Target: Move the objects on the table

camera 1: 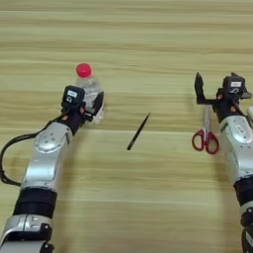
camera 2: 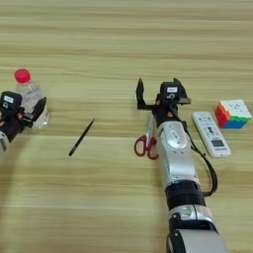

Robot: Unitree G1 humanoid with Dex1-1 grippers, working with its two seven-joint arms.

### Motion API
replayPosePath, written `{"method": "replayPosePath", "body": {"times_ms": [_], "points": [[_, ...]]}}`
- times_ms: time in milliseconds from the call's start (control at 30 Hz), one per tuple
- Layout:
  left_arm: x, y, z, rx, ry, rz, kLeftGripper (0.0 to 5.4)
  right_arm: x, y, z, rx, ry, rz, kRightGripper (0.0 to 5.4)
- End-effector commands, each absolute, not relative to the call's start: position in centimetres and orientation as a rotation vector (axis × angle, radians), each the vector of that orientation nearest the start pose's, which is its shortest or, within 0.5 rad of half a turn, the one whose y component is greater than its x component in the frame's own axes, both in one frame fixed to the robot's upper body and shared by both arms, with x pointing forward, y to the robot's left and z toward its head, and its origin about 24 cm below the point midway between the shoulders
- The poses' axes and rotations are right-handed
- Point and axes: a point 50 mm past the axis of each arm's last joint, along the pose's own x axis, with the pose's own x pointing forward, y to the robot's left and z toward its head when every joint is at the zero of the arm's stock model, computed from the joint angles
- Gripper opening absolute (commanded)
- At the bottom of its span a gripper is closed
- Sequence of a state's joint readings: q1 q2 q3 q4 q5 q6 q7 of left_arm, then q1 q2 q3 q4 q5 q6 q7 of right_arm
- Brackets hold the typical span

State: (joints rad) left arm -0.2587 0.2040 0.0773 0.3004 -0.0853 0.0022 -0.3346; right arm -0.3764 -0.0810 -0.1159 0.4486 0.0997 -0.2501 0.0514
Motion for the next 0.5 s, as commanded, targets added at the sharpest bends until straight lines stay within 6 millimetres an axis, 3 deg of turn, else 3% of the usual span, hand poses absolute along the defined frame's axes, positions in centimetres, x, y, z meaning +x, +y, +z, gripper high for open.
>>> {"method": "replayPosePath", "body": {"times_ms": [33, 500], "points": [[30.0, 19.6, 4.0, 0.106, 0.096, -0.230, 3.07, 32.5, -16.6, 7.2, 0.033, -0.191, 0.012, 5.40], [30.3, 20.3, 2.7, 0.118, 0.132, -0.203, 3.07, 32.5, -16.6, 7.2, 0.032, -0.191, 0.011, 5.40]]}}
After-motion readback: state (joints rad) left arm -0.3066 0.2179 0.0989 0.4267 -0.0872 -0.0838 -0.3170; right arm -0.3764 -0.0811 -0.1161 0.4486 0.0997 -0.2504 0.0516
